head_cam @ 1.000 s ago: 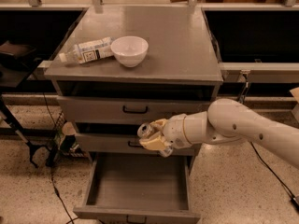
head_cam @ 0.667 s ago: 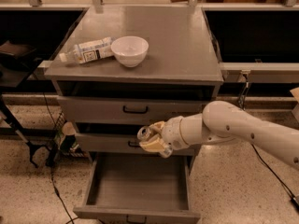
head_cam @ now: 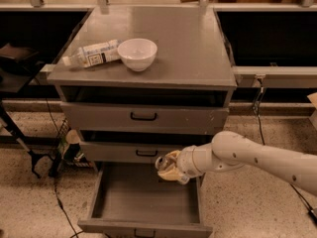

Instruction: Place redbull can into bottom drawer

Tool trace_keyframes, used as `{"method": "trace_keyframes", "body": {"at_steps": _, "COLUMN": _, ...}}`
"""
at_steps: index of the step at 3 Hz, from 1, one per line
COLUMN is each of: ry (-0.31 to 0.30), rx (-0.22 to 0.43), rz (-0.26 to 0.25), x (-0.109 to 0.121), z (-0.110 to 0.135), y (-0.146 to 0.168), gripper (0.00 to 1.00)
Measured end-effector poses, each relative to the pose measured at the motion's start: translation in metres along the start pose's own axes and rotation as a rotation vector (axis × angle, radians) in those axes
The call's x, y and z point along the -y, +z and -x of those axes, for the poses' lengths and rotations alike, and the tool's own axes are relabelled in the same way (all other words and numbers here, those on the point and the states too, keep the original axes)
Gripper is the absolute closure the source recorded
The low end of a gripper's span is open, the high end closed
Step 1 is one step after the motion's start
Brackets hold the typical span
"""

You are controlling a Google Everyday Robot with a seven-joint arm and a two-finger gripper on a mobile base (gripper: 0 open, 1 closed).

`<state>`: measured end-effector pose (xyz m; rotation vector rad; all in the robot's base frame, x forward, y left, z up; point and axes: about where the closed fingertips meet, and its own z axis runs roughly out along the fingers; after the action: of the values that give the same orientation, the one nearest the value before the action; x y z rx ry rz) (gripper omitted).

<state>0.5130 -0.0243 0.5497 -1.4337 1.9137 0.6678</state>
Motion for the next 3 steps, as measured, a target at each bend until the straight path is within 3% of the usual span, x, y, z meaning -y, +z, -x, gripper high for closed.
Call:
{"method": "trace_keyframes", "body": {"at_steps": 2, "ry": 0.009, "rx": -0.043, "rz": -0.003, "x": -0.001, "z": -0.094, "y": 0.05, "gripper": 1.0}}
{"method": "trace_keyframes", "body": {"at_steps": 3, "ry": 0.004, "rx": -0.04, "rz": 0.025, "x": 0.005, "z": -0.129, "y": 0.083, "gripper": 1.0}}
